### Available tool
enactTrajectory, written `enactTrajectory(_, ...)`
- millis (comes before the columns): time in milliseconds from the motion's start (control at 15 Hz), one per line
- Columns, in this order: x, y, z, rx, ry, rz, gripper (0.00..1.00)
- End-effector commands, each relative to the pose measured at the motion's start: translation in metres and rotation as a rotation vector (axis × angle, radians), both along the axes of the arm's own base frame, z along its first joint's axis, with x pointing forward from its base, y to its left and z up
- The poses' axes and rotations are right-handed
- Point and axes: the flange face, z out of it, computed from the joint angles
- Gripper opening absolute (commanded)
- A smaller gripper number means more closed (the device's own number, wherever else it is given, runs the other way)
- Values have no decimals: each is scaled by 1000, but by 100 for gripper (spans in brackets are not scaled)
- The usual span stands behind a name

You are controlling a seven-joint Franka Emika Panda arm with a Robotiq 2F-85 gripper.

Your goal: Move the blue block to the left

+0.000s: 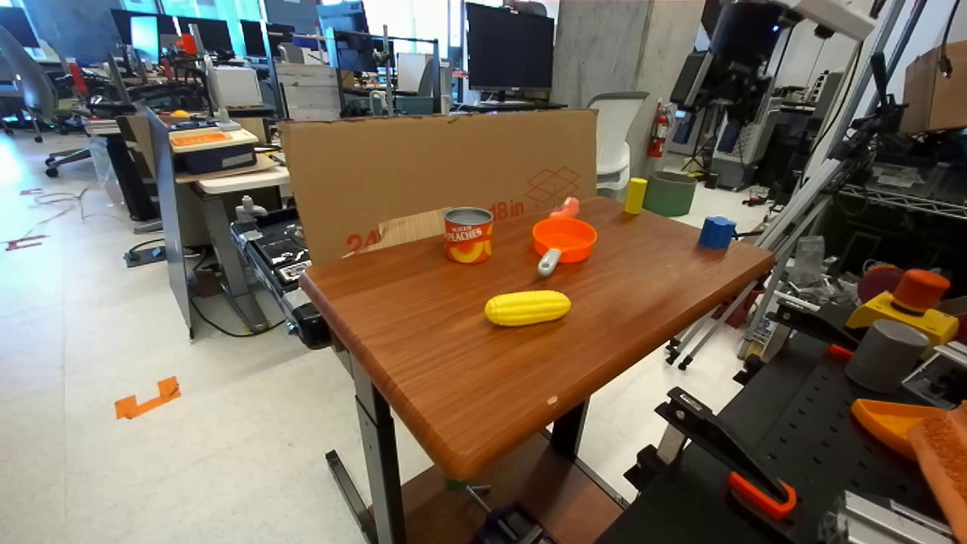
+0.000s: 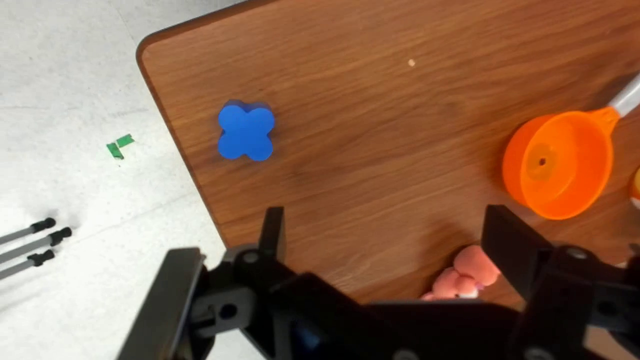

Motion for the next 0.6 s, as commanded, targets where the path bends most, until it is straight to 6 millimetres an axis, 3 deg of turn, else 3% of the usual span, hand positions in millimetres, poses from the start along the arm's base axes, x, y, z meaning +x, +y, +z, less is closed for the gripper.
enactTrajectory(0, 41, -28, -45, -11, 84, -98, 100)
enactTrajectory(267, 57, -43, -88, -40, 179, -155, 100)
enactTrajectory(533, 67, -33, -110, -47, 256, -149, 100)
